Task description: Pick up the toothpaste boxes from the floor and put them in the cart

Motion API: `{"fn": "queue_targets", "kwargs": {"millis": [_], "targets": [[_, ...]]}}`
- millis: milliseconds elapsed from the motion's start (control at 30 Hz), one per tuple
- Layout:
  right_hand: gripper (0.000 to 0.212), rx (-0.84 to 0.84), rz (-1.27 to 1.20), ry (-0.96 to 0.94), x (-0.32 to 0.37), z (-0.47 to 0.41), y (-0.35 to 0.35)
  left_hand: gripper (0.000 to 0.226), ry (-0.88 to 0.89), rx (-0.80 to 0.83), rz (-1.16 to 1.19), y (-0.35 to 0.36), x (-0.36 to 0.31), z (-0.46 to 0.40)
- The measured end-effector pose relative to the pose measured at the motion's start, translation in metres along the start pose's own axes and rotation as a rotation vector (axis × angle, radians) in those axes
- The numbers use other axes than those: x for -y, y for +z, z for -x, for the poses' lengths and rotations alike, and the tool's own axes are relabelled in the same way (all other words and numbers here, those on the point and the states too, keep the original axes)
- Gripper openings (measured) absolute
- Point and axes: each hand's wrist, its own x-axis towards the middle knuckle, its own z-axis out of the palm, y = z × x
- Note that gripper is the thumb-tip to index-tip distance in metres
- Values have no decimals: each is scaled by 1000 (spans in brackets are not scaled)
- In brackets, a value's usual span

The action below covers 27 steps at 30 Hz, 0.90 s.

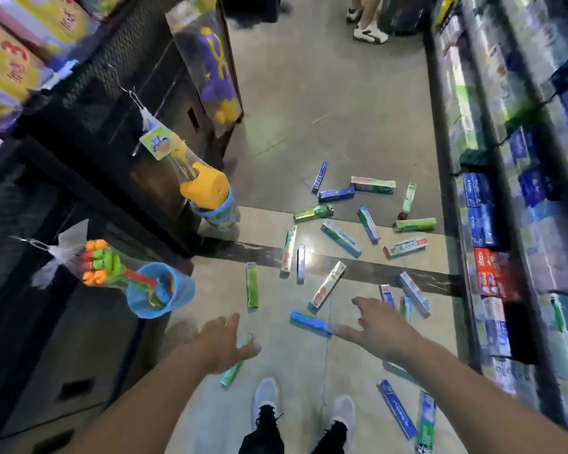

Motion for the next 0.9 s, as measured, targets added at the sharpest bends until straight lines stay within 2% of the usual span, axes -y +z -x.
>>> {"fn": "queue_targets", "kwargs": {"millis": [100,267,400,633,767,833,900], "targets": [[91,49,50,-20,-16,-81,44,99,-45,28,0,46,2,-74],[95,70,100,-55,-40,-216,153,107,-83,73,177,148,17,-208],[92,70,130,-95,-51,-306,246,108,-121,81,161,222,34,-297],[94,66,262,-103,-75,-428,348,107,-212,82,137,319,66,-397],[81,83,409,-134,-90,-463,378,90,-258,112,190,354,72,-434],[72,74,428,-134,-96,-470,390,80,-274,67,187,362,72,-444],[48,32,423,-128,-100,-470,398,68,-278,14,146,365,70,-447]]}}
